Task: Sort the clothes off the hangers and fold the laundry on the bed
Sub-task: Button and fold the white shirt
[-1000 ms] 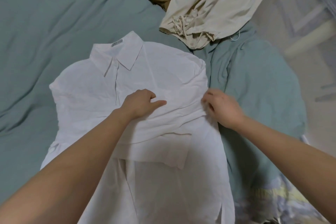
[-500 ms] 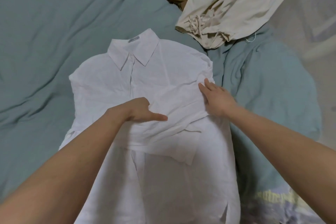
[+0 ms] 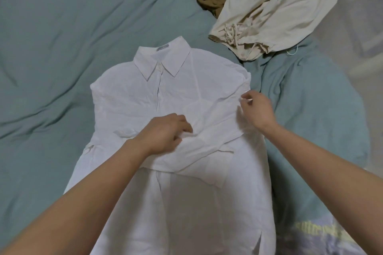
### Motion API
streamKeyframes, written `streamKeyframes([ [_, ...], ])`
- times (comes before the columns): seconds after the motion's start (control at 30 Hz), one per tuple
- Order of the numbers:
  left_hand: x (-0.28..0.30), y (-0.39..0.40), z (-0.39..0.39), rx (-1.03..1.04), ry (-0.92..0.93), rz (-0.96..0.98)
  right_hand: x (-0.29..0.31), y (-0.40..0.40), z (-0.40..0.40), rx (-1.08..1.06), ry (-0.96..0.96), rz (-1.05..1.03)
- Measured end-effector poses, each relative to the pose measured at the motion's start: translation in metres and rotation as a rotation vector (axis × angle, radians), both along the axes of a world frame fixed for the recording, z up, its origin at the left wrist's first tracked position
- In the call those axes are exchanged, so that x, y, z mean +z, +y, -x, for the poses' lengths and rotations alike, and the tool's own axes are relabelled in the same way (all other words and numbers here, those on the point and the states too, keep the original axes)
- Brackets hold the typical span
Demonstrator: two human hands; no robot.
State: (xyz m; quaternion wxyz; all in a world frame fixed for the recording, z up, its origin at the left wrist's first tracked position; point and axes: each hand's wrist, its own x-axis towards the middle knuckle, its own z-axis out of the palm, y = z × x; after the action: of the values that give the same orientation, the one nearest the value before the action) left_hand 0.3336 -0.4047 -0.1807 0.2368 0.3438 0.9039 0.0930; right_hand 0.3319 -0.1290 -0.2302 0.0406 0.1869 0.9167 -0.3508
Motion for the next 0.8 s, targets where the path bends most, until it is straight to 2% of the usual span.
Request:
streamKeyframes([
  [0.07,-0.003,0.006,0.004,-0.047,-0.087,-0.032,0.003,0.007,0.0,-0.011,0.074,0.034],
  [0.17,-0.004,0.035,0.017,0.172,-0.162,-0.182,0.012,0.017,0.008,0.239,0.182,-0.087],
  [0.27,-0.008,0.074,0.033,0.337,-0.207,-0.292,0.016,0.026,0.025,0.489,0.102,-0.24],
  [0.33,-0.018,0.095,0.041,0.409,-0.215,-0.34,0.014,0.031,0.028,0.525,0.099,-0.258],
  [0.47,-0.042,0.125,0.048,0.606,-0.192,-0.456,0.001,0.039,0.007,0.441,0.152,-0.225],
  [0.57,-0.054,0.134,0.047,0.661,-0.235,-0.386,-0.008,0.04,-0.007,0.378,0.149,-0.137],
  [0.67,-0.058,0.136,0.045,0.63,-0.224,-0.332,-0.009,0.036,-0.01,0.119,0.142,0.041],
  [0.8,-0.056,0.136,0.046,0.596,-0.209,-0.405,-0.006,0.024,0.001,-0.287,0.055,0.354],
])
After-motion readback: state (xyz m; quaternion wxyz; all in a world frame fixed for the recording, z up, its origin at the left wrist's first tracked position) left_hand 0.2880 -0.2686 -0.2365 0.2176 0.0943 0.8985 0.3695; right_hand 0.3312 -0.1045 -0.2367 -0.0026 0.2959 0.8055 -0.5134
